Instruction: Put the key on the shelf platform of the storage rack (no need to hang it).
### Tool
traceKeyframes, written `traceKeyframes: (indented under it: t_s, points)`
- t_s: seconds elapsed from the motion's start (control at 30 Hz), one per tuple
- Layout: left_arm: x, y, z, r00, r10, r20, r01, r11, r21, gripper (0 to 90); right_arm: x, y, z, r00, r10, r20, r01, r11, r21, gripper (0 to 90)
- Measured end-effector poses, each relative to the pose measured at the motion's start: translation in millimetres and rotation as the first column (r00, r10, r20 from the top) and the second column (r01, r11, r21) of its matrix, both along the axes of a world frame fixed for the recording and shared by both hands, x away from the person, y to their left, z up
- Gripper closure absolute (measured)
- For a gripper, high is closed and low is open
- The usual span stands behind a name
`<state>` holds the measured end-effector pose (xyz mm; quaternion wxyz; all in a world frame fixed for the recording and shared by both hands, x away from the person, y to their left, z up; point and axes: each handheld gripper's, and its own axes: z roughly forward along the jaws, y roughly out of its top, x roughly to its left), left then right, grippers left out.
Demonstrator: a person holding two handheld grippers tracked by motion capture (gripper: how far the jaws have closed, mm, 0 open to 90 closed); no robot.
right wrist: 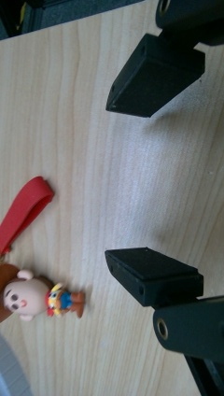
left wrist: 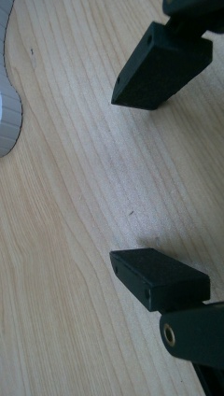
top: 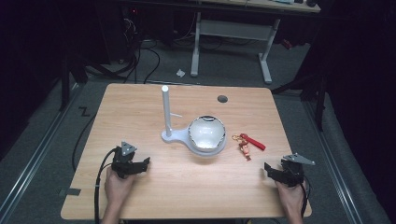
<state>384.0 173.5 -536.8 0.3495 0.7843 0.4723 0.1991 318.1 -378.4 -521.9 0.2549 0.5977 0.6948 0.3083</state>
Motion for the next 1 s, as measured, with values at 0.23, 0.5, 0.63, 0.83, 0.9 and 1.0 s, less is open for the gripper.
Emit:
traceKeyframes:
  t_s: [0.23, 0.5, 0.63, 0.83, 0.9, 1.0]
  points:
    - [0.0, 0.0, 0.0, 1.0000, 0.000, 0.000, 0.000, 1.0000, 0.000, 21.3, 0.9, 8.9, 13.7, 0.9981, 0.044, 0.043, -0.045, 0.999, 0.011, 17.7]
    - [0.0, 0.0, 0.0, 1.0000, 0.000, 0.000, 0.000, 1.0000, 0.000, 21.3, 11.5, 24.0, 26.8, 0.9913, 0.109, 0.074, -0.111, 0.994, 0.021, 14.9]
    - [0.0, 0.0, 0.0, 1.0000, 0.000, 0.000, 0.000, 1.0000, 0.000, 21.3, 19.4, 32.1, 33.7, 0.9858, 0.141, 0.092, -0.143, 0.989, 0.024, 14.9]
    - [0.0, 0.0, 0.0, 1.0000, 0.000, 0.000, 0.000, 1.0000, 0.000, 21.3, 35.5, 40.2, 35.4, 0.9800, 0.180, 0.084, -0.183, 0.983, 0.032, 13.2]
    - [0.0, 0.0, 0.0, 1.0000, 0.000, 0.000, 0.000, 1.0000, 0.000, 21.3, 40.3, 42.1, 35.0, 0.9786, 0.189, 0.082, -0.193, 0.980, 0.044, 12.4]
    - [0.1, 0.0, 0.0, 1.0000, 0.000, 0.000, 0.000, 1.0000, 0.000, 21.3, 45.0, 44.4, 34.6, 0.9783, 0.192, 0.078, -0.196, 0.979, 0.048, 11.8]
